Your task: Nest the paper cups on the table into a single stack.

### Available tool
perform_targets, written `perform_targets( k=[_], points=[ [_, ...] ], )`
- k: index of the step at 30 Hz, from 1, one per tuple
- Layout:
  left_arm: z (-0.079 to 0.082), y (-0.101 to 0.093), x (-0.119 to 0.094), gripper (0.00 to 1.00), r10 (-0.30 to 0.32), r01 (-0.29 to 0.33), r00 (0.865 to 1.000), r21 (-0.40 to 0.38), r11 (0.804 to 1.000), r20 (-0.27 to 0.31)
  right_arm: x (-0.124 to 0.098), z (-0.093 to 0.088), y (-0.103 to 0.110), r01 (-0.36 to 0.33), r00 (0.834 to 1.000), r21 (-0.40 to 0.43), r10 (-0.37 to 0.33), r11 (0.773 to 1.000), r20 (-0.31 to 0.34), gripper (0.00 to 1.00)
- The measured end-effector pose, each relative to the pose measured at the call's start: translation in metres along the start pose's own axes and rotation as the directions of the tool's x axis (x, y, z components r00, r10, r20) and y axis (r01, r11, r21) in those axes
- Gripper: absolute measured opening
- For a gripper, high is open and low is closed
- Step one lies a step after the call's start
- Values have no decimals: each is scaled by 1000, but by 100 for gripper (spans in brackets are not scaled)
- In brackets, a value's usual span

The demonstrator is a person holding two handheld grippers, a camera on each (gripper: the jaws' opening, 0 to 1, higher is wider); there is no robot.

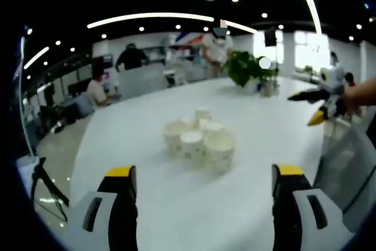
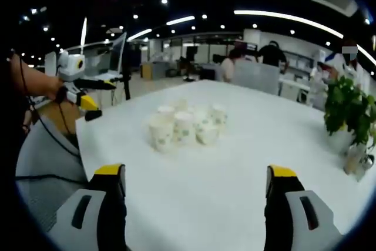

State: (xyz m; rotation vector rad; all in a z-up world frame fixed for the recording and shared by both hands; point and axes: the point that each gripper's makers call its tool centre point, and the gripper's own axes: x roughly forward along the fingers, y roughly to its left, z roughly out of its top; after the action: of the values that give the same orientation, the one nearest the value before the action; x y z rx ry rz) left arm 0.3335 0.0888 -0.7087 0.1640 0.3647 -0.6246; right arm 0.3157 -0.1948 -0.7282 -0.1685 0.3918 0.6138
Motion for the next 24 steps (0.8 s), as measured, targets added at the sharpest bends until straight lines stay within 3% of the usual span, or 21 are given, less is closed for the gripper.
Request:
perform_targets(
  k=[24],
  points=[
    [5,-7,8,93,-5,5,1000,-14,1000,5,-4,-6,1,13,1000,22,-13,1000,-1,97]
  ],
)
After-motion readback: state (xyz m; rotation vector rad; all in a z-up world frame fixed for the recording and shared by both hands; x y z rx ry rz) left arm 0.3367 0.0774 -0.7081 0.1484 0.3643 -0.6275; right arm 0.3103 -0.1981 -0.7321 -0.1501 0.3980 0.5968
